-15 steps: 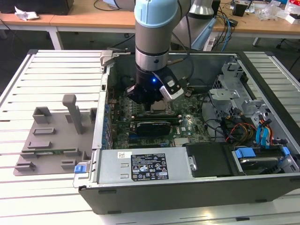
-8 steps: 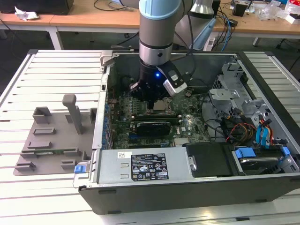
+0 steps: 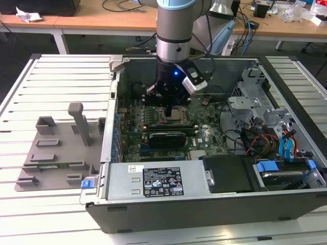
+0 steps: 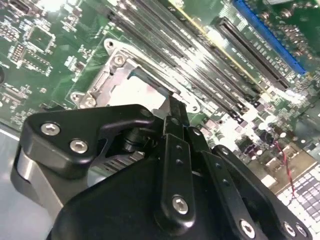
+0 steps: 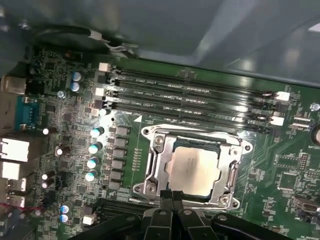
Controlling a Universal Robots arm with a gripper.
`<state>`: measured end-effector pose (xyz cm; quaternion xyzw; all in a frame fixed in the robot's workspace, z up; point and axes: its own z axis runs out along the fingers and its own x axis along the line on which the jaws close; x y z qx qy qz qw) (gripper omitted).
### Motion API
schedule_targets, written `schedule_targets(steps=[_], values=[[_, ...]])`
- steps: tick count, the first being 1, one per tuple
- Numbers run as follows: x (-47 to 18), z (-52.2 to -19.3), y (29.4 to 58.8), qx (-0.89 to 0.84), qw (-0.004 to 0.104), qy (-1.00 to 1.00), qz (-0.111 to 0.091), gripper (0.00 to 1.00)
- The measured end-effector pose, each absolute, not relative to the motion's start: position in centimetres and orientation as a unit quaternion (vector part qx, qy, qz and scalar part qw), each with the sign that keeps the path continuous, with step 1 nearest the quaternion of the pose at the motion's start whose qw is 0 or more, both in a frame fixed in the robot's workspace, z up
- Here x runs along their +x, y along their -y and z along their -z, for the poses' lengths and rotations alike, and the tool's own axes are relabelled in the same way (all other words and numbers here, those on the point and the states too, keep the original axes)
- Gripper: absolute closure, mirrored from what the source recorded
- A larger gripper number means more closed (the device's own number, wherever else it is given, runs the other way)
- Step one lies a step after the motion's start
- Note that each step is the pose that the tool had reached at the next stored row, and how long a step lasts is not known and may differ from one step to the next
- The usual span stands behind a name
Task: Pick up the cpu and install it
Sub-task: 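Install the second cpu locking lever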
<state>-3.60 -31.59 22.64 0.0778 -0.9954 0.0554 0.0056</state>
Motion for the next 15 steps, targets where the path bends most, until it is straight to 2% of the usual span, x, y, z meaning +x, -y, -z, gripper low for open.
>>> schedule_targets(steps=[3,4,5,9,15], values=[[-3.0,-22.6,31.5,0.078,0.007,0.996,-0.038,0.89],[-2.8,-22.6,31.5,0.078,0.006,0.997,-0.024,0.89],[-2.6,-22.6,31.5,0.078,0.007,0.997,-0.019,0.89],[-1.6,-22.9,31.5,0.078,0.01,0.997,-0.018,0.89],[-1.6,-26.1,31.3,0.078,0.01,0.997,-0.028,0.89]])
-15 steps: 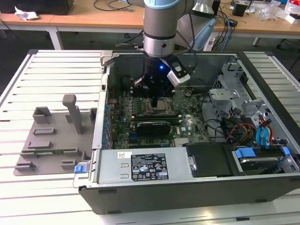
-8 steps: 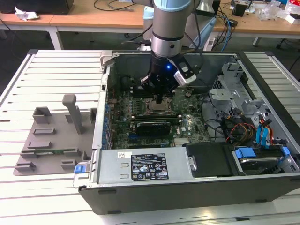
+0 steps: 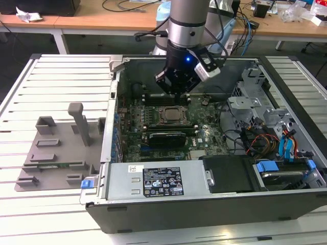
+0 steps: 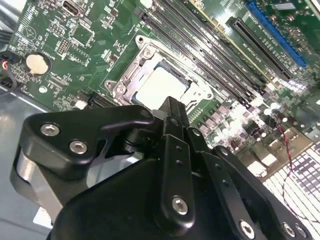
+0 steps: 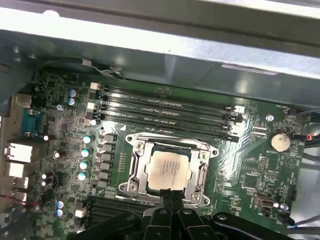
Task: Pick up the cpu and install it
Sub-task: 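Install the second cpu locking lever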
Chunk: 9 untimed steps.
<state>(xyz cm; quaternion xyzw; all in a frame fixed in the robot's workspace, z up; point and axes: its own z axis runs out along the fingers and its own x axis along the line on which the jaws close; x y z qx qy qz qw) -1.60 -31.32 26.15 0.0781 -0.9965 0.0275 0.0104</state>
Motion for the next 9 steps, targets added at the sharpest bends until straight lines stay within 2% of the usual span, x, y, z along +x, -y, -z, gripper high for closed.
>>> schedule_targets(steps=[9], values=[[-1.6,-28.3,31.2,0.078,0.011,0.996,-0.031,0.89]])
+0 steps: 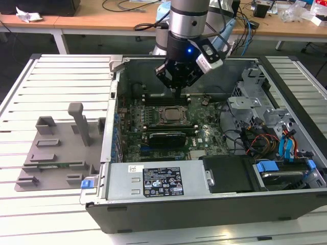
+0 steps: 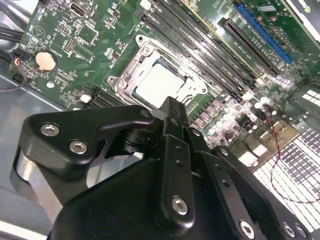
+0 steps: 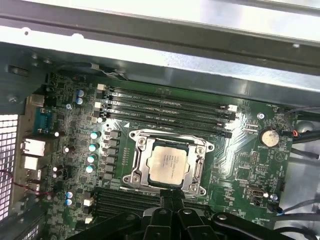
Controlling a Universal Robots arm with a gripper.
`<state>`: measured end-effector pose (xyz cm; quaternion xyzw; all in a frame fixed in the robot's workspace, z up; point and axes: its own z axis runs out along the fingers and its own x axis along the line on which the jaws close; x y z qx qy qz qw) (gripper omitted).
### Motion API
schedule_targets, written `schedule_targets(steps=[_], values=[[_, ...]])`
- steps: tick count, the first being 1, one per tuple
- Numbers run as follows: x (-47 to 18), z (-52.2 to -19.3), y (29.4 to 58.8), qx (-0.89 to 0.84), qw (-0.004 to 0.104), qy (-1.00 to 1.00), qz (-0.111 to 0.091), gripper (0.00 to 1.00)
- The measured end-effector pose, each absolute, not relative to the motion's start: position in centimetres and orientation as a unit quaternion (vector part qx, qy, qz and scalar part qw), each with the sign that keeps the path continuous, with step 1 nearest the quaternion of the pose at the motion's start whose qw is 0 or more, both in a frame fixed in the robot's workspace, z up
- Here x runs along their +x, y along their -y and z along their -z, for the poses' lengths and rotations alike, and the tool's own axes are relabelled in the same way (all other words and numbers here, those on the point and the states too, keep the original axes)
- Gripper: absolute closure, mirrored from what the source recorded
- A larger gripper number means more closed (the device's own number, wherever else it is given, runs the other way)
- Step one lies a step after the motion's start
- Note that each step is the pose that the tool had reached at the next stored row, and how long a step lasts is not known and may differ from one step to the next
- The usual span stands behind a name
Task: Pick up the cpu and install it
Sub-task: 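Install the second cpu locking lever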
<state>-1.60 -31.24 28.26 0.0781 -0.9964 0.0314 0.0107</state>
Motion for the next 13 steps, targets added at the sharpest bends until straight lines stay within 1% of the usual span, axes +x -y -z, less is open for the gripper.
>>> schedule_targets(steps=[7,13], values=[[-1.6,-29.8,31.2,0.078,0.011,0.996,-0.032,0.89],[-1.6,-29.8,31.2,0.078,0.011,0.996,-0.032,0.89]])
